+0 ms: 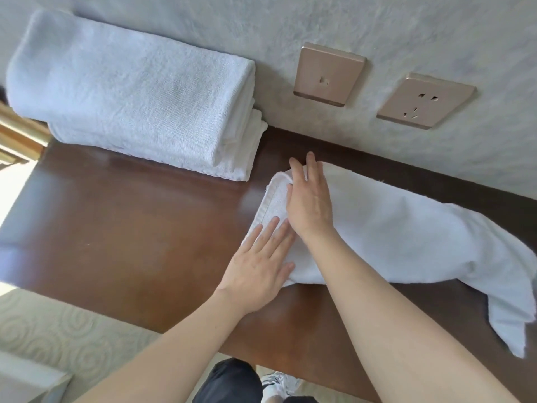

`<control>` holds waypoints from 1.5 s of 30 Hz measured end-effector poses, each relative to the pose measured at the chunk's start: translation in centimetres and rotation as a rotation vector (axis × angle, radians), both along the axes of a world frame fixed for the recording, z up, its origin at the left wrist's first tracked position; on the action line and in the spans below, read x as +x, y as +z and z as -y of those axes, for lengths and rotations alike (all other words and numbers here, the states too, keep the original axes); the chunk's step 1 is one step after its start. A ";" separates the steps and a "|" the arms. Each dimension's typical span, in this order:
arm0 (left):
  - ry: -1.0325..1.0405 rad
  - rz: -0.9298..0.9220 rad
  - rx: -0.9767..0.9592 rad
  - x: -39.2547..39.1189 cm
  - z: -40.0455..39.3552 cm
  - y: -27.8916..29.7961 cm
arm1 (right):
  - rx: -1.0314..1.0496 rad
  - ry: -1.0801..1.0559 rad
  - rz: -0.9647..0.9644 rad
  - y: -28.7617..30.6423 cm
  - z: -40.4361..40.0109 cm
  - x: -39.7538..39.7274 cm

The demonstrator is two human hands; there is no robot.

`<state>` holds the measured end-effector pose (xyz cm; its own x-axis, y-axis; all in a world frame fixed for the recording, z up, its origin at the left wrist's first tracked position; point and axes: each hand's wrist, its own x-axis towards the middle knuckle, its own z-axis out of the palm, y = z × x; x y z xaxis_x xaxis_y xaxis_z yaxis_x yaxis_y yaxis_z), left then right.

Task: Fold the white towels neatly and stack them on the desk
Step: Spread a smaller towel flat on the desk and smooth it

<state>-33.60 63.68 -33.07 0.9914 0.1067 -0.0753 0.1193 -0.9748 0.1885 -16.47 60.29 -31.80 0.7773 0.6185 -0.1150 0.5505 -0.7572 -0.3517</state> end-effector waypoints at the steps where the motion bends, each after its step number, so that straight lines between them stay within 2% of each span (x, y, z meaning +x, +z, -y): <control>1: 0.054 -0.027 -0.018 0.2 0.5 -0.3 | 0.071 -0.025 0.028 0.1 0.2 -0.5; 3: 0.111 -0.069 -0.013 0.1 1.0 -1.0 | 0.143 -0.065 0.108 0.1 1.4 -1.8; 10: 0.069 -0.033 -0.035 -1.2 0.4 -2.1 | 0.082 0.061 0.165 -1.6 4.3 -4.0; 12: 0.054 -0.045 -0.019 -1.6 0.1 -2.2 | 0.013 0.071 0.125 -1.5 3.5 -3.4; 16: 0.014 -0.042 -0.003 -2.6 -0.3 -2.0 | -0.194 0.092 -0.075 -1.4 1.8 -1.6; 21: -0.034 -0.022 0.045 -3.8 -0.9 -2.2 | -0.270 0.119 -0.034 -2.3 0.3 -0.1; 28: -0.122 -0.065 0.075 -4.2 -1.5 -2.2 | -0.256 0.182 0.108 -3.3 0.6 0.9; 30: -0.136 -0.086 0.077 -4.1 -1.7 -2.0 | -0.245 0.201 0.071 -3.1 0.5 1.3; 32: -0.130 -0.088 0.066 -3.9 -1.6 -1.7 | -0.137 0.205 -0.046 -2.1 0.9 1.4; 35: -0.060 -0.065 -0.011 -3.0 -1.3 -1.1 | 0.080 0.111 -0.094 0.1 3.4 -0.5; 38: -0.076 -0.029 -0.062 -0.1 -0.6 -0.6 | 0.138 -0.090 -0.040 1.5 8.1 -4.5; 41: -0.150 -0.007 -0.073 3.6 0.6 -0.5 | 0.072 -0.242 -0.035 0.8 12.8 -8.0; 45: -0.233 -0.071 -0.019 5.1 2.4 -1.6 | -0.152 -0.184 -0.012 -1.7 15.6 -9.7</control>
<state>-28.45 61.25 -34.63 0.9813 -0.1265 -0.1451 -0.0952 -0.9740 0.2058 -26.13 44.68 -33.52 0.8734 0.4413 -0.2059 0.3946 -0.8891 -0.2320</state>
